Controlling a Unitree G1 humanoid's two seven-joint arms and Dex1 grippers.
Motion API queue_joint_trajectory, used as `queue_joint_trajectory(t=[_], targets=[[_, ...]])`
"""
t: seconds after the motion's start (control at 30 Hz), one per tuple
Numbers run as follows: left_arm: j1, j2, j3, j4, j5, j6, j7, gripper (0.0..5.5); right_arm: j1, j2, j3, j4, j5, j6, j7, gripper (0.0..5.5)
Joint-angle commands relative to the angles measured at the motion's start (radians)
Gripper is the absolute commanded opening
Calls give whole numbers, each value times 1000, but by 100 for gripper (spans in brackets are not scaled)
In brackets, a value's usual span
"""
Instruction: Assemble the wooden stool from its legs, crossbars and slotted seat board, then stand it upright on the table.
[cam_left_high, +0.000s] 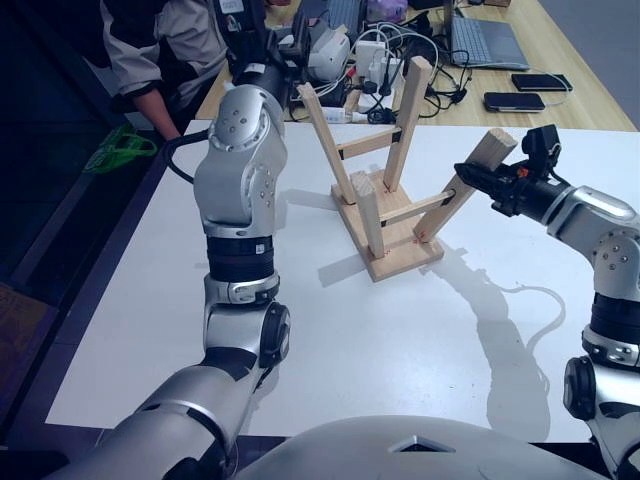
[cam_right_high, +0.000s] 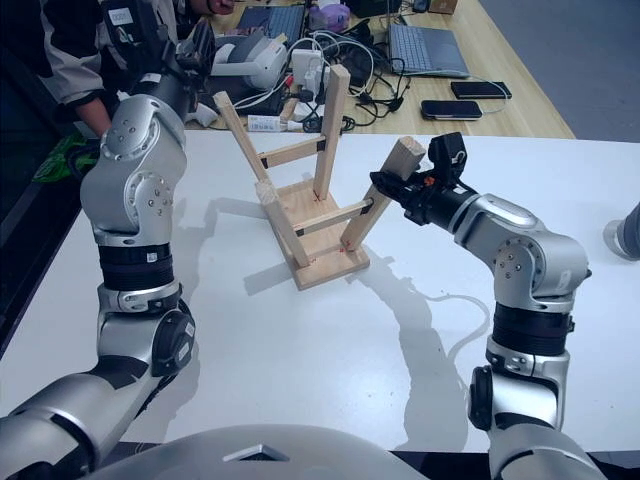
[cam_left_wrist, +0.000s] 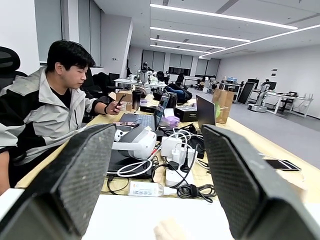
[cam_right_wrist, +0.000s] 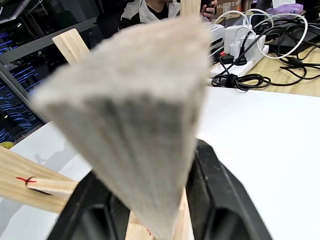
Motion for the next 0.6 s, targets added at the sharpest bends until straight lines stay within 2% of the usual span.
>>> queue_joint_trajectory(t=[0.03,0.27,0.43,0.6], targets=[[-21,7,-3,8,2,0,-10,316,12,-13,4,-55,20,-7,16,146],[-23,12,-13,24,13,-10,-22,316,39,-37,52,-99,21,-29,86,254],[-38,34,-34,32,30,-28,-45,316,-1,-115,48,-147,108,41,181,254],[-38,72,-89,51,88,-78,-88,316,-159,-191,-2,-34,143,34,232,254]])
